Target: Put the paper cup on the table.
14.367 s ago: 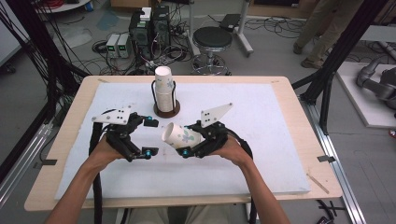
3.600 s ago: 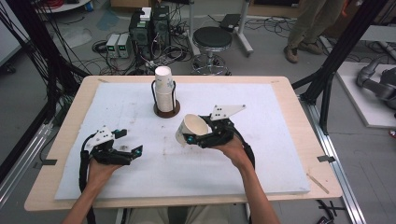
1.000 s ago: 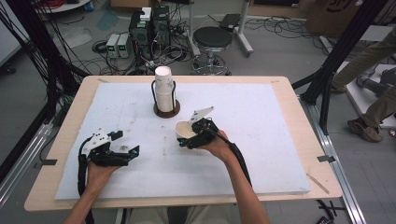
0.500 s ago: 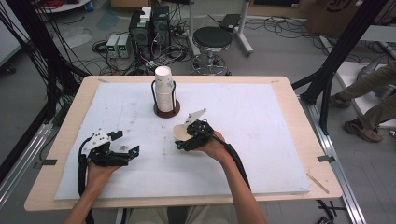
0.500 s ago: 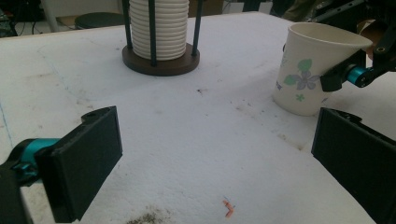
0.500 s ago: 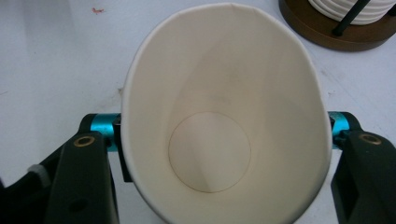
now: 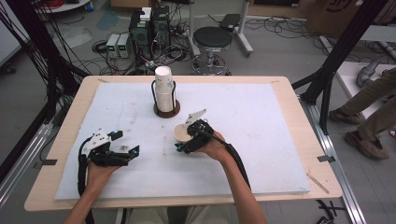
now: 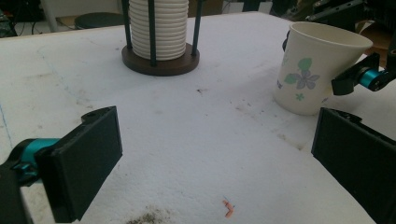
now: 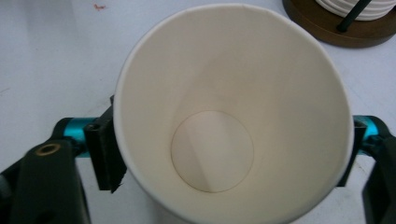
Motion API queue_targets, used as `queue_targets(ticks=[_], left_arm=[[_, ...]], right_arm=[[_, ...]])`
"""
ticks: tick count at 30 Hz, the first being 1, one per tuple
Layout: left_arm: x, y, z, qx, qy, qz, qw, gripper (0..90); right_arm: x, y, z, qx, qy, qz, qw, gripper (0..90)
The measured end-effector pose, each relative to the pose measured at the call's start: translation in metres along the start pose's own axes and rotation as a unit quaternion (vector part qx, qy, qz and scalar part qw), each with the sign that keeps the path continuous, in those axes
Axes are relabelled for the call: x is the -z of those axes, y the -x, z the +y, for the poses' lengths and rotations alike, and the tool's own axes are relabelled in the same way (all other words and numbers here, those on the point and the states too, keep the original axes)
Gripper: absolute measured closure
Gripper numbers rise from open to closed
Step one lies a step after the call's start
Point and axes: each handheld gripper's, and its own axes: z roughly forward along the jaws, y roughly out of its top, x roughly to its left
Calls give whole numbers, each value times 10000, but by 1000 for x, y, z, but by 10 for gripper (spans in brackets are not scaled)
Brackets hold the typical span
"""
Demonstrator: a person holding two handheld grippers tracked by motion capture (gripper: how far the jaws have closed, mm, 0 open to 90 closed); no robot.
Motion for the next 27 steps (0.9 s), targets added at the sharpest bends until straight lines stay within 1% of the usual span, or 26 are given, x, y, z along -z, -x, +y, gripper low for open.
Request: queue_targets(ticks=[2, 5, 6, 8, 9, 10, 14, 16, 20, 22, 26, 27], left_arm=[[0, 0, 0, 1, 0, 1, 10000, 17], [0, 0, 0, 7, 2, -1, 10000, 17], [0, 0, 0, 2, 4, -5, 10000, 17], [0, 0, 0, 2, 1, -2, 10000, 17], [0, 0, 0, 10, -5, 2, 10000, 18], [0, 0, 0, 9, -5, 3, 10000, 17], [0, 0, 0, 17, -2, 11, 10000, 17], [0, 0, 0, 14, -4, 14, 10000, 18], [0, 0, 0, 13, 9, 23, 10000, 17], [0, 0, 0, 42, 18, 32, 10000, 17], [1, 0, 0, 19, 29, 35, 10000, 18], [1, 0, 0, 13, 37, 25, 10000, 17]], right_arm=[[0, 0, -1, -59, 19, 69, 10000, 152], [2, -1, -1, -60, 112, 45, 9999, 137], [3, -1, -2, -93, 142, 120, 9998, 137], [5, -1, -4, -91, 156, 75, 9998, 137], [6, 0, -6, -122, 166, 112, 9997, 136], [6, 0, -7, -132, 154, 100, 9997, 137], [10, -1, -13, -119, 175, 120, 9997, 137], [13, -1, -16, -121, 258, 105, 9995, 137], [24, -2, -24, -183, 377, 48, 9991, 137], [32, -2, -29, -235, 520, 32, 9984, 137], [45, 0, -41, -381, 697, -28, 9968, 138], [49, 1, -46, -405, 779, -64, 9961, 138]])
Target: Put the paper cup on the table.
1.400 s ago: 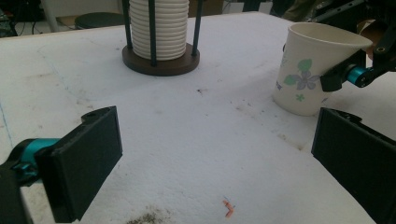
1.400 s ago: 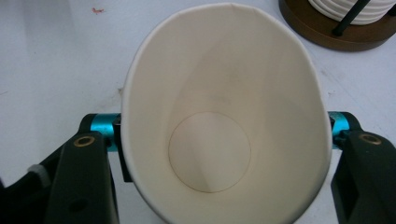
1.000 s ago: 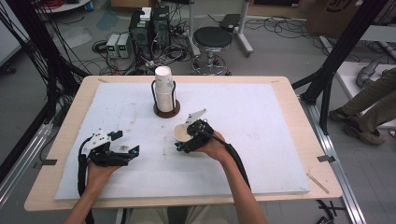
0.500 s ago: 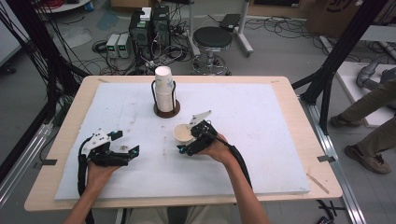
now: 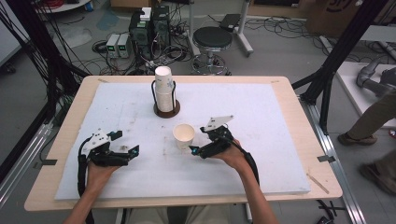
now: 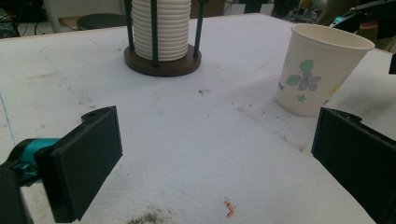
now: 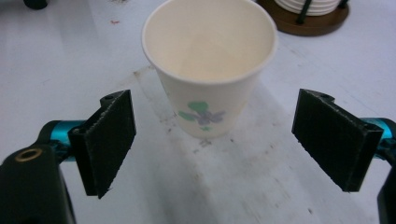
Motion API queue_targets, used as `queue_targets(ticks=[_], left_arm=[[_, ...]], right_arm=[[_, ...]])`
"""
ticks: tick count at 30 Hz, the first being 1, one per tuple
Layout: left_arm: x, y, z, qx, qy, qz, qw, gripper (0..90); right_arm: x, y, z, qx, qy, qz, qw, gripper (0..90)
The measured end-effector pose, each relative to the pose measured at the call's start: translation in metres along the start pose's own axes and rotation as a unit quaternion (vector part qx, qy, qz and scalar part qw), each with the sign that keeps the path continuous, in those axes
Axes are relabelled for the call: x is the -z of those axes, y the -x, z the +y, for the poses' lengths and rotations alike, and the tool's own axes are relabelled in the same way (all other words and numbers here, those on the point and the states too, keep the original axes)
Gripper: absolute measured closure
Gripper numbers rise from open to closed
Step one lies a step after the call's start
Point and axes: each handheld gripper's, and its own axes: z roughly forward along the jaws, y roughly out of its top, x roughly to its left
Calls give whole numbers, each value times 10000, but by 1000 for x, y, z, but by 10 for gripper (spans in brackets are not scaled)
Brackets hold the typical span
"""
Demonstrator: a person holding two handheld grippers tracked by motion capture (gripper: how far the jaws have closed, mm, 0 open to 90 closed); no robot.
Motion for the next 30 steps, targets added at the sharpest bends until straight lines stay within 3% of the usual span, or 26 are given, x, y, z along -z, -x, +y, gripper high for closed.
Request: queue_targets(ticks=[8, 12, 19, 26, 30], left_arm=[[1, 0, 0, -19, 36, 6, 10000, 18], [1, 1, 0, -26, 47, 10, 10000, 17], [1, 1, -1, -10, 54, 55, 10000, 18], [2, 0, -1, 30, 89, 73, 9999, 18], [3, 1, -1, 19, 101, 72, 9999, 18]], right_arm=[[22, 7, -29, -300, 178, -134, 9993, 138], [30, 8, -40, -397, 419, -257, 9980, 139], [46, 11, -49, -522, 695, -398, 9954, 143], [57, 13, -61, -663, 756, -504, 9937, 144], [61, 13, -67, -622, 860, -582, 9926, 144]])
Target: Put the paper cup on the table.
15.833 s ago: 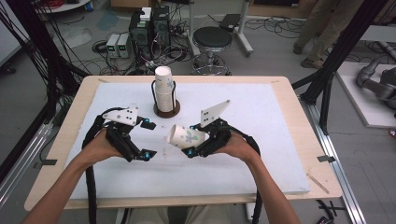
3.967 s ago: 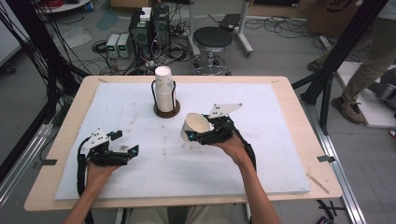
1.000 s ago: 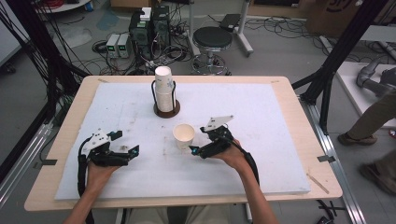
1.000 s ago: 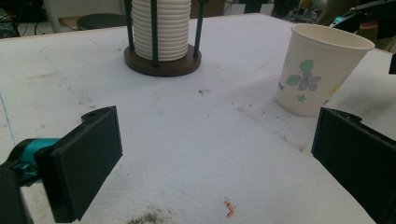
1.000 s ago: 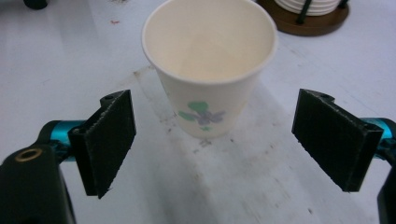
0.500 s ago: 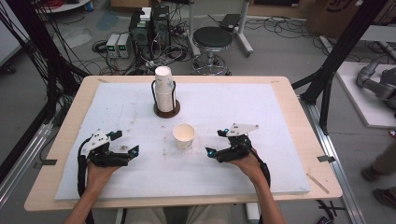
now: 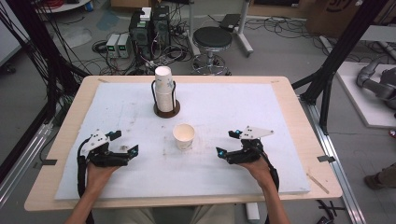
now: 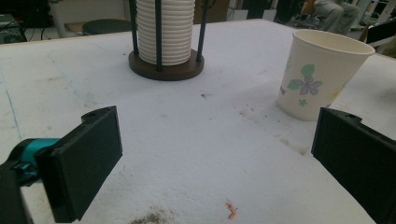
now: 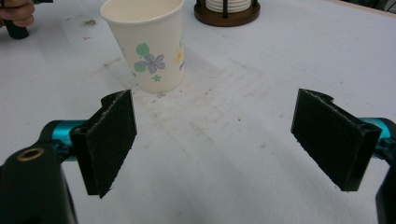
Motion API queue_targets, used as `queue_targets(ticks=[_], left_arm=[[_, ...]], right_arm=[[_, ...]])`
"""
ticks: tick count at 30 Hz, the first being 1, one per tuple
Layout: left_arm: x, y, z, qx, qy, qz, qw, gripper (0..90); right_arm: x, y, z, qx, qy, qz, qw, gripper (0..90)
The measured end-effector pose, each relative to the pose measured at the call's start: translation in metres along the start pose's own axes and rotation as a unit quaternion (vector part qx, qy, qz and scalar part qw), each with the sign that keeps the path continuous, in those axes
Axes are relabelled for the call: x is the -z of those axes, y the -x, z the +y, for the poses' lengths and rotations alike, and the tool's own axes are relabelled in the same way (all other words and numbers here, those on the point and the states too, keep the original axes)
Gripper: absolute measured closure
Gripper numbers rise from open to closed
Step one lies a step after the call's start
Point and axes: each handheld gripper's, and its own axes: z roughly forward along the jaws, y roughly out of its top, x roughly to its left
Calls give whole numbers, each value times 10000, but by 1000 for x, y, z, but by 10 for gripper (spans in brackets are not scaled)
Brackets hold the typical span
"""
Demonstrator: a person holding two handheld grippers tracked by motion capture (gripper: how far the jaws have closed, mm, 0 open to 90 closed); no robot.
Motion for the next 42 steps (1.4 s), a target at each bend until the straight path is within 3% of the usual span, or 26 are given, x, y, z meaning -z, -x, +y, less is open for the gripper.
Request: queue_targets(ticks=[11, 21, 26, 42], left_arm=[[3, 0, -1, 13, 53, -44, 10000, 18], [4, 0, -1, 18, 93, -27, 10000, 18], [4, 1, -2, 0, 113, -14, 9999, 17], [4, 1, -2, -2, 106, -31, 9999, 18]], right_arm=[[7, 5, -13, -121, 94, -77, 9999, 148], [16, 11, -21, -283, 514, -312, 9978, 149], [15, 16, -28, -444, 535, -349, 9970, 149], [11, 17, -31, -435, 536, -332, 9971, 150]])
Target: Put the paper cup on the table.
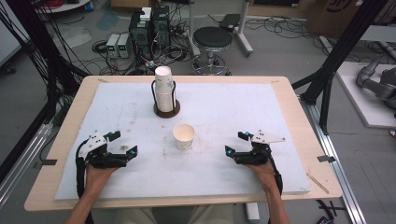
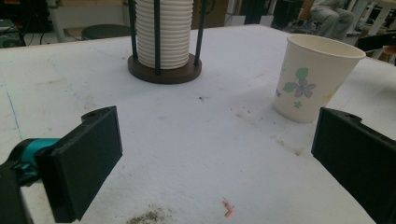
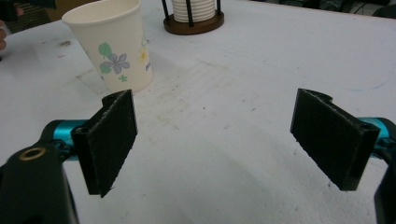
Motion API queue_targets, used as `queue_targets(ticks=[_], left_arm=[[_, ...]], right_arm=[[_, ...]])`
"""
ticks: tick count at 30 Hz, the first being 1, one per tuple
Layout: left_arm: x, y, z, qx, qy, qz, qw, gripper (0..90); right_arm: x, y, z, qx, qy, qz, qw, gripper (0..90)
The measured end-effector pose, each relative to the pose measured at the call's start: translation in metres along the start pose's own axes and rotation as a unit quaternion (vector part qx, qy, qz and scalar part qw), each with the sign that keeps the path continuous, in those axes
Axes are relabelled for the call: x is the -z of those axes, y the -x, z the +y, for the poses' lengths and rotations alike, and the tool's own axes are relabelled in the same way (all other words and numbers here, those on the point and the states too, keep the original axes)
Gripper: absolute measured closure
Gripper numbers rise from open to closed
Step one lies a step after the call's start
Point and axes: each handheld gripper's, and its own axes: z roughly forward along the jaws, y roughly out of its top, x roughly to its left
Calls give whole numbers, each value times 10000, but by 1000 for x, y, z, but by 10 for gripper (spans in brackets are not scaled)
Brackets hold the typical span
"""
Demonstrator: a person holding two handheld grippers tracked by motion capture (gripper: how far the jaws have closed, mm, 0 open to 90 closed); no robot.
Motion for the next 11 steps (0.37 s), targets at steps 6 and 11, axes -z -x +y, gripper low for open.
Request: queue_targets(ticks=[6, 11], left_arm=[[0, 0, 0, -7, 5, 6, 10000, 18], [0, 0, 0, -12, 17, -5, 10000, 18]], right_arm=[[2, 0, -1, -69, 55, -5, 10000, 150], [1, 0, -1, -66, 52, -7, 10000, 150]])
